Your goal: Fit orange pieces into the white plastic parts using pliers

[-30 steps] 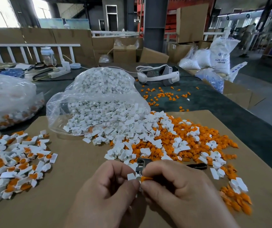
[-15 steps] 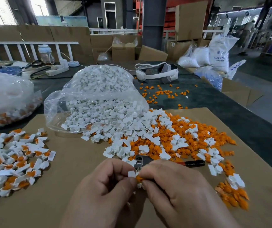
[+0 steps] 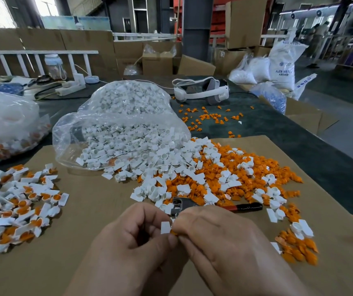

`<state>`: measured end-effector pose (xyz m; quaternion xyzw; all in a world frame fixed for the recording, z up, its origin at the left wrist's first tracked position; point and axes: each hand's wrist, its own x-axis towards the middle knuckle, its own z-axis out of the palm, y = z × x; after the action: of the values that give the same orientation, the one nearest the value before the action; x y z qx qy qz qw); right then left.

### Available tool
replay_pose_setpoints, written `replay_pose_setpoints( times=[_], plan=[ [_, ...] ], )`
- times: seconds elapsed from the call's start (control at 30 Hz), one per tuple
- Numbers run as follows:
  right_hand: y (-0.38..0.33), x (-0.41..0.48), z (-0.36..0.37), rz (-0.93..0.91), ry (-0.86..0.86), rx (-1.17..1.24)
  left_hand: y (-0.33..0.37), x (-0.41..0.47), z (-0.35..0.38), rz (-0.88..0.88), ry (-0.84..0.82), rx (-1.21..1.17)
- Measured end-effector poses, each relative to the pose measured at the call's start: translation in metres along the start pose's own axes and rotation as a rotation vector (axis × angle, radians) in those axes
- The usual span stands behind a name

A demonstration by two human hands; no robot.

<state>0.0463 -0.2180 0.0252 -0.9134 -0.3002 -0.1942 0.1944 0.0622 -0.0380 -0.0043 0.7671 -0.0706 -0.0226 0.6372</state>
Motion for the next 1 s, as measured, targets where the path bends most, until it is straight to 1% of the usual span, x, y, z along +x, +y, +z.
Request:
replay_pose_setpoints(
  times=[0.07, 0.17, 0.2, 0.33, 0.43, 0.5, 0.53, 0.6, 0.63, 0.7, 0.8, 0.93, 1.0],
  plan=[
    [0.002, 0.0, 0.0, -0.01, 0.021, 0.008, 0.0, 0.0, 0.0, 0.015, 0.004, -0.022],
    [0.001, 0.0, -0.003, -0.048, 0.061, -0.035, -0.001, 0.001, 0.0, 0.005, 0.009, -0.117],
    [0.0, 0.0, -0.003, -0.061, 0.068, -0.051, -0.001, 0.0, 0.0, 0.018, 0.016, -0.104],
    [-0.005, 0.002, 0.0, -0.016, 0.012, -0.106, 0.0, -0.004, 0.001, 0.181, 0.099, 0.181],
    [-0.008, 0.002, 0.002, 0.009, -0.008, -0.18, 0.002, -0.007, 0.002, 0.206, 0.115, 0.299],
    [-0.007, 0.001, 0.004, -0.011, 0.017, -0.206, 0.007, -0.006, 0.004, 0.166, 0.078, 0.276],
    [-0.007, 0.001, 0.003, -0.011, 0.03, -0.203, 0.009, -0.006, 0.005, 0.121, 0.056, 0.213],
    [-0.008, 0.001, 0.002, 0.012, 0.053, -0.172, 0.015, -0.005, 0.005, 0.04, 0.036, 0.002],
    [-0.009, 0.002, 0.001, 0.027, 0.059, -0.146, 0.018, -0.005, 0.005, 0.017, 0.037, -0.089],
    [-0.009, 0.002, 0.001, 0.037, 0.062, -0.123, 0.019, -0.006, 0.006, 0.019, 0.045, -0.165],
    [-0.009, 0.0, 0.002, 0.042, 0.069, -0.109, 0.016, -0.006, 0.007, 0.045, 0.048, -0.145],
    [-0.007, 0.001, 0.007, 0.051, 0.101, -0.013, 0.008, -0.005, 0.002, 0.115, 0.099, 0.036],
    [-0.004, 0.002, 0.005, 0.025, 0.074, -0.05, 0.006, -0.003, -0.001, 0.119, 0.12, 0.07]
  ],
)
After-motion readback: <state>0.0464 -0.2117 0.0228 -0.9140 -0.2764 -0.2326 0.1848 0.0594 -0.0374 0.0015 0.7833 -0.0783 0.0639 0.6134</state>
